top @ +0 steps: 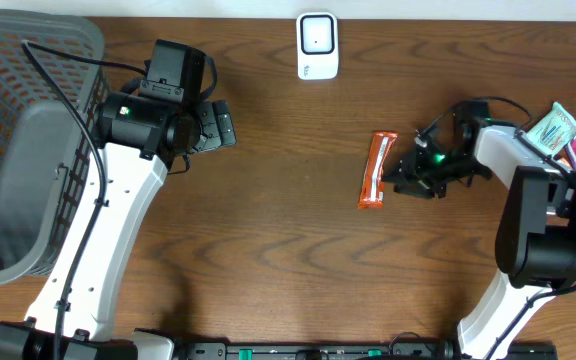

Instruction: Scan the item barcode

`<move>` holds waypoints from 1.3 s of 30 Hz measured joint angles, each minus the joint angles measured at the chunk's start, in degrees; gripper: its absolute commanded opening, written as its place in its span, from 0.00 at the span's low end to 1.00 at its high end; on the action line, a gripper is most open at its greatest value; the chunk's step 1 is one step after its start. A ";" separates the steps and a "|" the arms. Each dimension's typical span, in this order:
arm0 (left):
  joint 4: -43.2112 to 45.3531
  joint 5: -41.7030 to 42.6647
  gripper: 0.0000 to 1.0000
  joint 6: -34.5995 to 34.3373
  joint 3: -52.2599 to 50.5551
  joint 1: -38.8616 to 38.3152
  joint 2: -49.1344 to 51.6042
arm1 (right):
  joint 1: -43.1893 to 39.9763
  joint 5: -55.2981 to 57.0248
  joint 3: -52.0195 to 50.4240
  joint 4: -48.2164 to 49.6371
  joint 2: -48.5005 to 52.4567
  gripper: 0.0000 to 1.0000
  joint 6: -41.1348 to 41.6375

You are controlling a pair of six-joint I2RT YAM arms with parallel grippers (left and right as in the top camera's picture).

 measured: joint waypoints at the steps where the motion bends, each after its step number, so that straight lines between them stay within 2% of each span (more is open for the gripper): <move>1: 0.00 0.00 0.98 0.00 0.00 0.00 0.00 | -0.20 0.24 0.42 -0.94 0.00 0.33 0.07; 3: 0.00 0.00 0.98 0.00 0.00 0.00 0.00 | -0.07 0.52 1.73 -2.91 -0.37 0.27 0.15; 4: 0.00 0.00 0.98 0.00 0.00 0.00 0.00 | 0.02 0.57 2.10 -3.02 -0.76 0.20 0.24; 5: -0.02 0.00 0.98 0.00 0.00 0.00 0.00 | 0.22 0.66 2.62 -2.95 -1.68 0.07 0.24; 6: 0.00 0.00 0.98 0.00 0.00 0.00 0.00 | 0.37 0.87 3.10 -2.56 -2.75 0.01 0.20; 11: 0.00 0.00 0.98 0.00 0.00 0.00 0.00 | 3.06 3.19 4.66 4.44 -7.04 0.01 1.60; 16: 0.00 0.00 0.98 0.00 0.00 0.00 0.00 | 8.09 13.90 4.87 9.86 -6.95 0.01 6.78; 22: 0.00 0.00 0.98 0.00 0.00 0.00 0.00 | 12.81 27.61 4.90 14.53 -3.30 0.01 13.29; 28: 0.00 0.00 0.98 0.00 0.00 0.00 0.00 | 12.79 31.56 5.01 17.25 0.00 0.01 14.84; 33: 0.00 0.00 0.98 0.00 0.00 0.00 0.00 | 12.22 33.44 7.85 10.99 0.15 0.01 14.53; 34: 0.04 -0.02 0.98 0.00 0.00 0.00 0.00 | 11.98 33.40 11.23 4.94 0.20 0.02 14.08; 35: 0.00 0.00 0.98 0.00 0.00 0.00 0.00 | 11.87 33.29 13.20 2.82 -0.07 0.05 13.79; 36: 0.00 0.00 0.98 0.00 0.00 0.00 0.00 | 11.91 32.61 15.78 -0.92 -0.22 0.12 12.87; 39: 0.02 0.00 0.98 0.00 0.00 0.00 0.00 | 12.83 30.29 19.96 -8.09 -1.88 0.10 9.79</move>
